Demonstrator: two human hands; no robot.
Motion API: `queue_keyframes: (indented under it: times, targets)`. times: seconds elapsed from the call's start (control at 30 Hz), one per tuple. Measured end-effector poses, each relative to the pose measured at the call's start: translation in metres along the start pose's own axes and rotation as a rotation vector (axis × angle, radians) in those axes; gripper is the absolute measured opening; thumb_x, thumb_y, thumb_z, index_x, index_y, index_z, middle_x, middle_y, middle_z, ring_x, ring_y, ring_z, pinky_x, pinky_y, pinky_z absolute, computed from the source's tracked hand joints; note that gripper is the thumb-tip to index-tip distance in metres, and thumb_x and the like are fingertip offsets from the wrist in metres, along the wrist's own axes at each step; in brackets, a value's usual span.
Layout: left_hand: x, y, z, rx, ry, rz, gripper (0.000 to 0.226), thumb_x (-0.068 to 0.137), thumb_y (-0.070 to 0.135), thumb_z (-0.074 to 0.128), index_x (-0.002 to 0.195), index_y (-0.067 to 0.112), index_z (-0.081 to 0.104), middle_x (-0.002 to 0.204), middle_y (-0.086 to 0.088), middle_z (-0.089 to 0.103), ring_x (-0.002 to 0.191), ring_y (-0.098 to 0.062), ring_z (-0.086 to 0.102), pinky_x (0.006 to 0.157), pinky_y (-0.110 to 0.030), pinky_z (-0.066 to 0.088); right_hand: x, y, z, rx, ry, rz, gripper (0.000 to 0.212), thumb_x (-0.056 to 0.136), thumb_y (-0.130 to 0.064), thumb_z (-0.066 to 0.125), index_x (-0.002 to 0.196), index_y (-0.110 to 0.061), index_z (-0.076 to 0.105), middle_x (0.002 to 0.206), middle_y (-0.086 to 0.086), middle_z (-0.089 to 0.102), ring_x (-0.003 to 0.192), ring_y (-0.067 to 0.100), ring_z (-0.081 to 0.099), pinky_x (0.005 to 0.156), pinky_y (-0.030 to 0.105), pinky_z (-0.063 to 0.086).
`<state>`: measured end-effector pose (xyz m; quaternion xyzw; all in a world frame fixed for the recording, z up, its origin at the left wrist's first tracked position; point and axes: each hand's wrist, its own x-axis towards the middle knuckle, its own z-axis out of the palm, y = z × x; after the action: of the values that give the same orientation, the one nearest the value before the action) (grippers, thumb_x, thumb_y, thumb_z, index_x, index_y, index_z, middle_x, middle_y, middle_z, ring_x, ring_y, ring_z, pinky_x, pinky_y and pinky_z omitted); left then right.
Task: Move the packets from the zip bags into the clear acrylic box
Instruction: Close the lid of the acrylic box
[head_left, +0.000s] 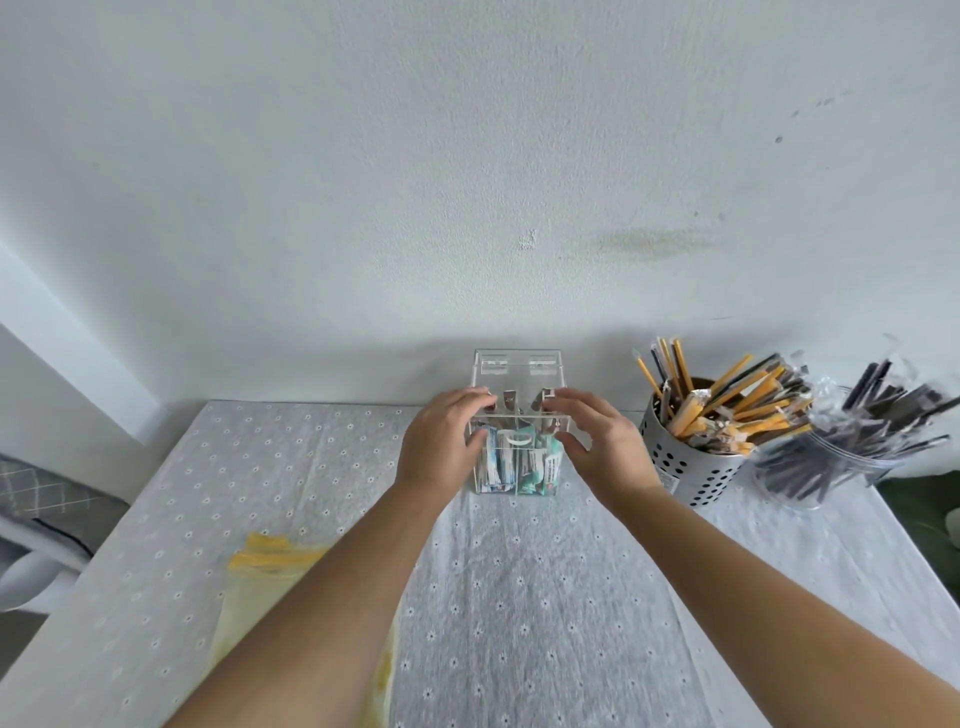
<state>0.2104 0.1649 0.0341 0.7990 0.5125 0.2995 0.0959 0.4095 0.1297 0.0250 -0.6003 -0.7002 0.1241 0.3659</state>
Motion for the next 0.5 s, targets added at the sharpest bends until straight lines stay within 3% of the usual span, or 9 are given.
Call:
queue_keyframes:
  times: [0.1,0.2,0.33,0.5]
  targets:
    - [0.015,0.0,0.005,-0.009,-0.009,-0.02,0.042,0.082,0.009,0.068,0.122,0.02,0.061,0.127,0.002,0.062,0.119,-0.013,0.054,0.103,-0.027,0.04,0.016,0.003,-0.003,-0.013,-0.026,0.041,0.034,0.087,-0.006,0.061,0.118,-0.02,0.064,0.129,-0.007,0.058,0.092,0.004,0.052,0.083,0.029,0.054]
    - [0.029,-0.002,0.008,-0.003,-0.016,-0.039,0.043,0.083,0.006,0.067,0.123,0.019,0.06,0.128,0.001,0.061,0.12,-0.014,0.053,0.102,-0.026,0.039,0.03,0.006,0.0,-0.017,-0.052,0.059,0.035,0.088,-0.006,0.059,0.12,-0.022,0.062,0.13,-0.008,0.057,0.103,0.01,0.057,0.089,0.023,0.049]
    - [0.038,-0.005,0.011,0.006,-0.008,-0.045,0.043,0.082,0.003,0.067,0.123,0.017,0.061,0.127,0.0,0.061,0.119,-0.016,0.055,0.101,-0.029,0.042,0.038,0.008,0.003,-0.016,-0.051,0.064,0.036,0.088,-0.004,0.06,0.118,-0.022,0.063,0.128,-0.008,0.057,0.101,0.011,0.057,0.087,0.019,0.043]
    - [0.038,-0.006,0.014,0.005,0.005,-0.051,0.043,0.083,0.002,0.065,0.123,0.017,0.06,0.128,-0.001,0.061,0.12,-0.016,0.054,0.102,-0.029,0.042,0.037,0.01,0.006,0.0,-0.033,0.071,0.035,0.088,-0.004,0.06,0.119,-0.021,0.063,0.128,-0.005,0.058,0.112,0.016,0.058,0.094,0.023,0.044]
